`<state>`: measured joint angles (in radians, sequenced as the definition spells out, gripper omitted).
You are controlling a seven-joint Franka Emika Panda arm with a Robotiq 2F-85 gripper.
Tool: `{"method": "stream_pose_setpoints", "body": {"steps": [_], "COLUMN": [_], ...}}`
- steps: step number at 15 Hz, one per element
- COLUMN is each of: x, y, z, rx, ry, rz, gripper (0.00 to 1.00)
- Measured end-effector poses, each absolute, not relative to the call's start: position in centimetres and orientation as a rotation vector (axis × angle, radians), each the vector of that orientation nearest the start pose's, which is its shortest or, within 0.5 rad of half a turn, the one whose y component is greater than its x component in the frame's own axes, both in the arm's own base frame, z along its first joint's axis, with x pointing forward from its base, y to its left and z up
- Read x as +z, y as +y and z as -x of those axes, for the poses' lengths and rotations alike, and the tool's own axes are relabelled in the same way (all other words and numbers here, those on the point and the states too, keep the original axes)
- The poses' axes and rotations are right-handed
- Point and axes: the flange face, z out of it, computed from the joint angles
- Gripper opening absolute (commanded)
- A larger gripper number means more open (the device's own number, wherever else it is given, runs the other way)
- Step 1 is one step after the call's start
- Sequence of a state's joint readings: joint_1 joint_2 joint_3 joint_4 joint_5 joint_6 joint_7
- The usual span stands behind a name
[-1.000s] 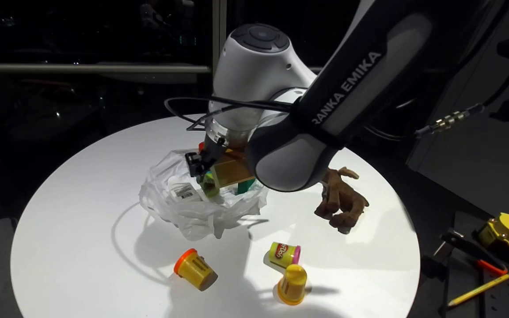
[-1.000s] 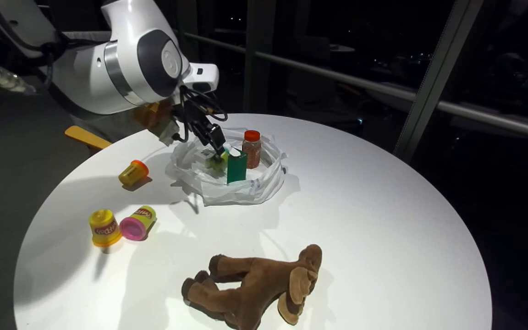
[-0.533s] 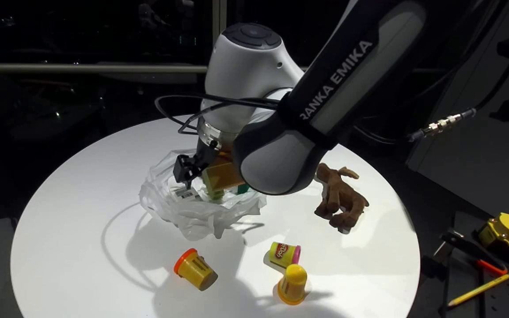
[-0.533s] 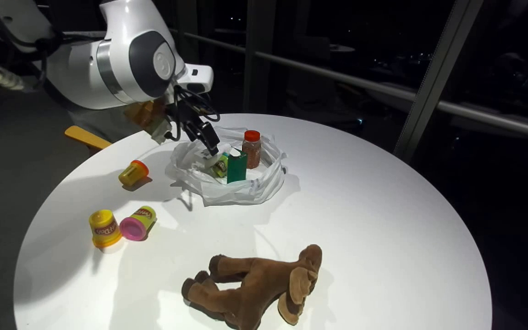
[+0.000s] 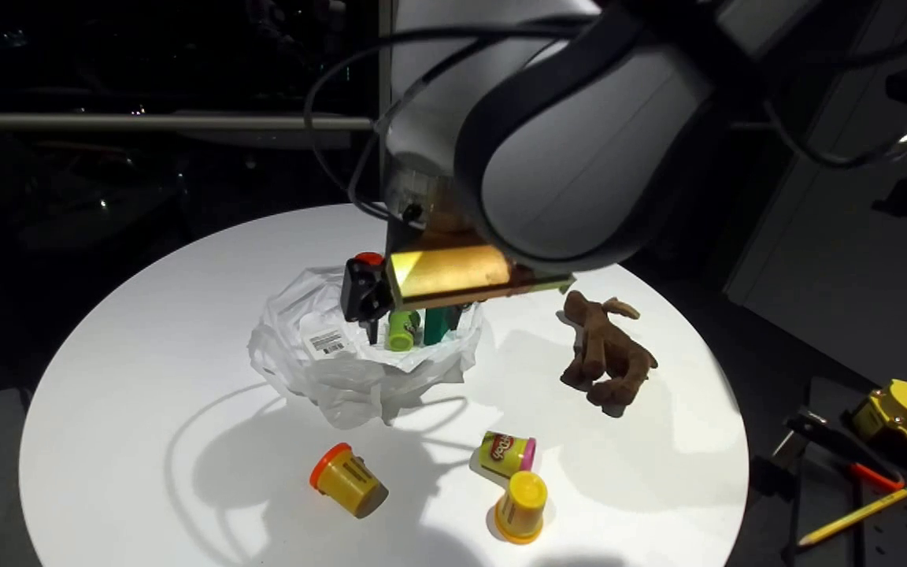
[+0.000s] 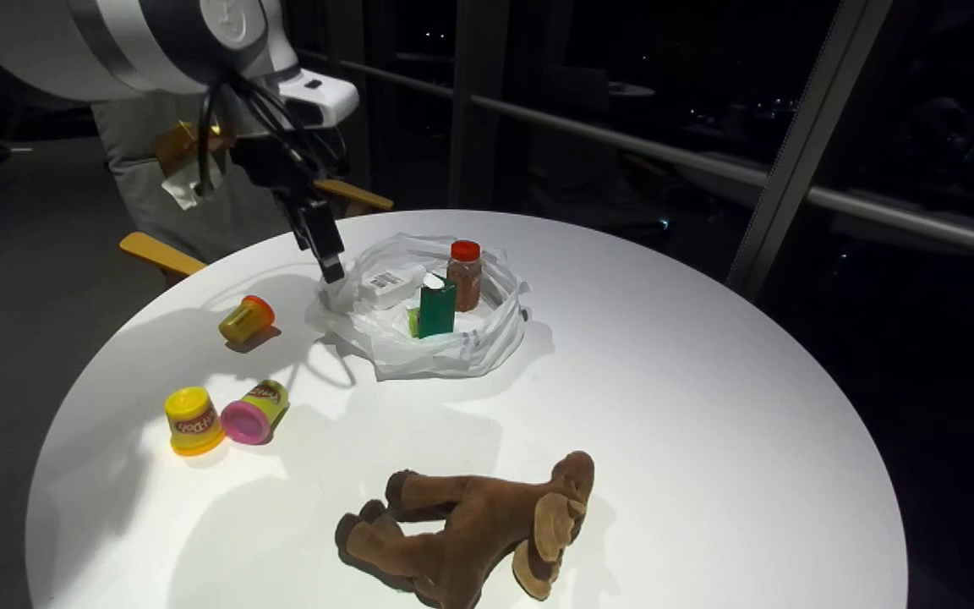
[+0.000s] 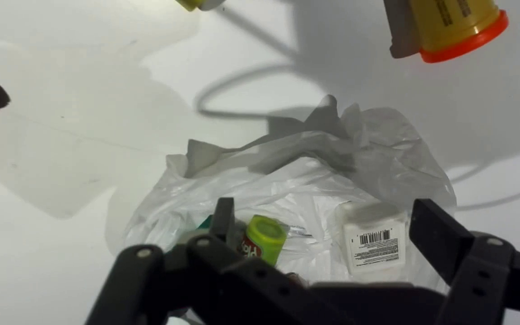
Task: Put the objects on the table into the plastic bag.
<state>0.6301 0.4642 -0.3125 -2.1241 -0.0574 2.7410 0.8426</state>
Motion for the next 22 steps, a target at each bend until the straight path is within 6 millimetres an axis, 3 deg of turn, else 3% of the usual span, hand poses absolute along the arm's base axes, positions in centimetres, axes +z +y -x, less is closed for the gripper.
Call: {"method": "stream_pose_setpoints", "body": {"steps": [4,7,10,16,22], "x": [27.2,28.1,26.3,20.2,14.9], "y": [17.6,15.1,12.5,8.5,8.1], "z": [-52.9,-50.3,-47.8,-44.2,-43.6], "rx": [-0.263,-0.165,-0.042,0.132,0.178], "ry": [0.786,0.871,0.898,0.752,0.354], "rz": [3.036,2.97,2.943,3.092,3.316], "gripper": [1.0,1.0,1.0,1.0,1.0]}}
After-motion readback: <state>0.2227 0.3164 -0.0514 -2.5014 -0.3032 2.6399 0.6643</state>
